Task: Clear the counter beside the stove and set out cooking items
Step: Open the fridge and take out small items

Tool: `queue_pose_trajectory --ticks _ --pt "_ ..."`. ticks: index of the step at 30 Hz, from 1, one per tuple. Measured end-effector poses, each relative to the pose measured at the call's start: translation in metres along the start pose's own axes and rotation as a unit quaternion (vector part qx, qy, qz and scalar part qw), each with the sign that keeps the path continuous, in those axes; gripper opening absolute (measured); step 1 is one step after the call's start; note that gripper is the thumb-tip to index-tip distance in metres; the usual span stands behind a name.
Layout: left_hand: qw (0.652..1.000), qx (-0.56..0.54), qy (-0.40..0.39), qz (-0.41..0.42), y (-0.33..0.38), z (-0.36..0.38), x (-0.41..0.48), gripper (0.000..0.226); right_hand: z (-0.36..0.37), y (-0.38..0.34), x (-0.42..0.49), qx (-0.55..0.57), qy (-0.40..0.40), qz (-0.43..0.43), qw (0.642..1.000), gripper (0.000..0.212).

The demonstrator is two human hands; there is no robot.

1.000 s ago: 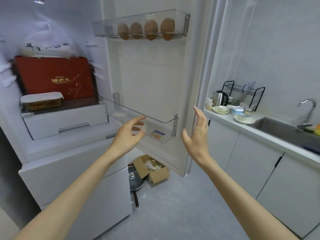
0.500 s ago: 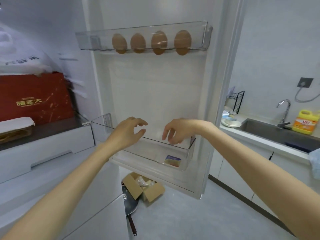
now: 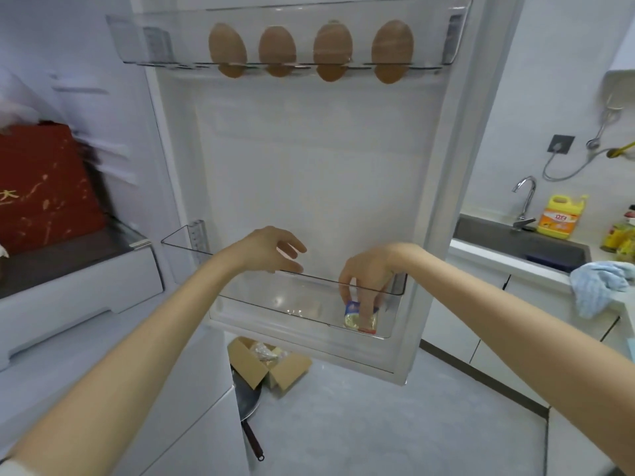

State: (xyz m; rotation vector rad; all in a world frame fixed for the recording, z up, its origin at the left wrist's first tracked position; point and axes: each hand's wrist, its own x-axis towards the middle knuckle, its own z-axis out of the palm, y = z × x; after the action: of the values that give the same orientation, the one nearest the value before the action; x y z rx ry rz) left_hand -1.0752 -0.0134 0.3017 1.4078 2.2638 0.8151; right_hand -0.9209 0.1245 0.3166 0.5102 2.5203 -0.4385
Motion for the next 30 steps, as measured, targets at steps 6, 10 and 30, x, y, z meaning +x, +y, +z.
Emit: queue_pose_trajectory --ticks 6,10,30 --pt "0.980 0.050 -0.187 -0.051 0.012 0.000 0.020 0.045 0.014 -0.001 -0.019 0.001 0.304 -0.025 0.952 0.018" --pt "0.949 0.141 -0.274 -0.065 0.024 0.012 0.036 0.046 0.036 0.006 -0.013 0.102 0.446 -0.016 0.889 0.018" --pt "0.920 0.258 -0.290 -0.053 0.029 0.024 0.033 0.043 0.053 0.004 -0.019 0.219 0.517 -0.029 0.827 0.019"
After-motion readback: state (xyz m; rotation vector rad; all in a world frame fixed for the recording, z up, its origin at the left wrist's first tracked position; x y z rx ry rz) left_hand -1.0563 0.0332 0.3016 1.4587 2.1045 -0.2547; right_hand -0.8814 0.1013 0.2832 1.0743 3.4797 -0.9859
